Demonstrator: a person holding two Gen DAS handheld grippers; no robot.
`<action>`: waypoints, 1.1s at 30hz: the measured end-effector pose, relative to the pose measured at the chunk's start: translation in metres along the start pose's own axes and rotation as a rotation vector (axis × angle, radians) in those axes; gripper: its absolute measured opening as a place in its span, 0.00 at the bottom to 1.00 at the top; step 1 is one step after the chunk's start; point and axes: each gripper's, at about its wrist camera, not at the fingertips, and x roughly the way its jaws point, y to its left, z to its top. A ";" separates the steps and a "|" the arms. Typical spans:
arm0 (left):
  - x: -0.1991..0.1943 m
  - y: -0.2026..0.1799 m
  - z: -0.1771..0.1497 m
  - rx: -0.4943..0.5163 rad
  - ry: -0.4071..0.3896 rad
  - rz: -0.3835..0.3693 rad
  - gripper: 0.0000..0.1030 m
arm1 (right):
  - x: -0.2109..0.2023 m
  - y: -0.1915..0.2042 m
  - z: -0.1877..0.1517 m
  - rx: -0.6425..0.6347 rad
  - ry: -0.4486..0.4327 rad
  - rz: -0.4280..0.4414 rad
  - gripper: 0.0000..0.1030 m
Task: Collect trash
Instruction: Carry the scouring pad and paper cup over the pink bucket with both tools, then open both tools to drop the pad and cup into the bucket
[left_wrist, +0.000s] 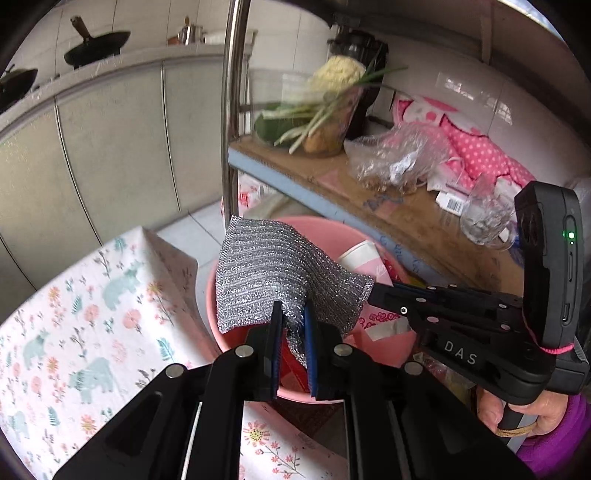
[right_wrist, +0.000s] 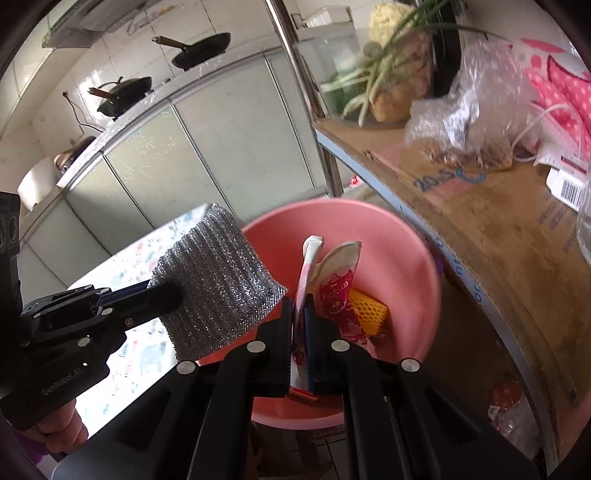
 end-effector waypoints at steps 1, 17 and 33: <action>0.004 0.001 -0.001 -0.002 0.010 0.002 0.10 | 0.004 -0.002 -0.001 0.005 0.007 -0.006 0.06; 0.027 0.006 -0.007 -0.020 0.034 0.012 0.16 | 0.020 -0.009 -0.005 0.014 0.050 -0.065 0.26; -0.020 -0.003 -0.005 -0.038 -0.060 0.040 0.50 | -0.009 0.020 -0.012 -0.042 0.010 -0.067 0.42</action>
